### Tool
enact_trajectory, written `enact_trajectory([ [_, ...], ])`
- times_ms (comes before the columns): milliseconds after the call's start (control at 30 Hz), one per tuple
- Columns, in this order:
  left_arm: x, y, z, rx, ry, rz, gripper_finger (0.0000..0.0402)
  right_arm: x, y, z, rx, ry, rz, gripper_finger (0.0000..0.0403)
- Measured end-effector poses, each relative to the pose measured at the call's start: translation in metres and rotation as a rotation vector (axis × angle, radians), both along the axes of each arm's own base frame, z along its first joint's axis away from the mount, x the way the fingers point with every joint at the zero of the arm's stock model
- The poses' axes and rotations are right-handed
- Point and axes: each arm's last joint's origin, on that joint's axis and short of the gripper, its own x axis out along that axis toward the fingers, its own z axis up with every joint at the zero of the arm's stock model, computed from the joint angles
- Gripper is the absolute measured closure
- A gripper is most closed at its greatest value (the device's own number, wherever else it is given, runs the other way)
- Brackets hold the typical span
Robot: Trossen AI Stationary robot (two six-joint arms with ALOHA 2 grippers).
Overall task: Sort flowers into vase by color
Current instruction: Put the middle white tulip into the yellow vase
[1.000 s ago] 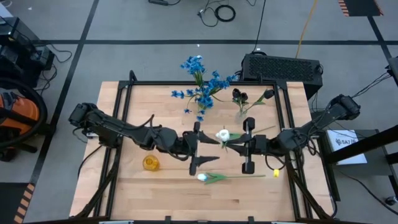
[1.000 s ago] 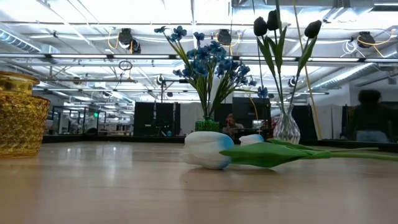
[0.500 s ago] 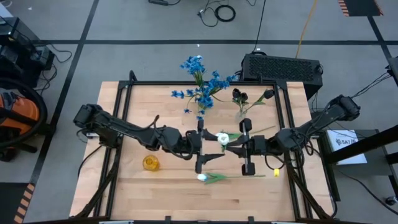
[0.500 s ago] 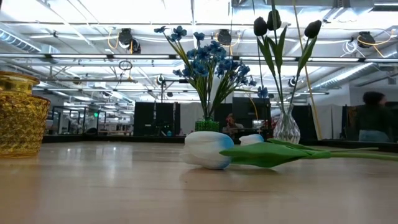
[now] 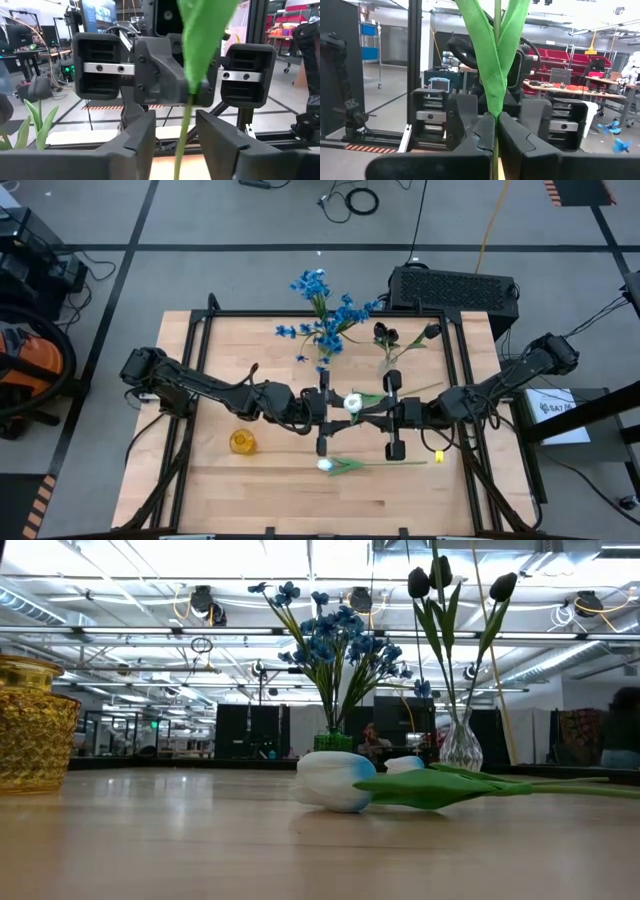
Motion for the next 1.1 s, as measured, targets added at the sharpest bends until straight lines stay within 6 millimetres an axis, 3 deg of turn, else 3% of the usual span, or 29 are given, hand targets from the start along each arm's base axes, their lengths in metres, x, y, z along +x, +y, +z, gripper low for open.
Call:
enact_trajectory([
  [400,-0.015,0.003,0.010,0.043,0.076,-0.005,0.0389,0.000,-0.001,-0.001,0.015,0.018,-0.025,0.0381],
  [700,-0.035,0.000,0.023,0.055,0.145,-0.026,0.0392,-0.004,-0.003,-0.004,0.038,0.077,-0.019,0.0289],
  [900,-0.079,0.004,0.037,0.043,0.276,-0.011,0.0399,-0.020,-0.010,-0.009,0.030,0.231,-0.013,0.0239],
  [1100,-0.128,0.003,0.039,-0.011,0.284,0.009,0.0400,-0.032,-0.015,-0.027,0.086,0.452,-0.019,0.0230],
])
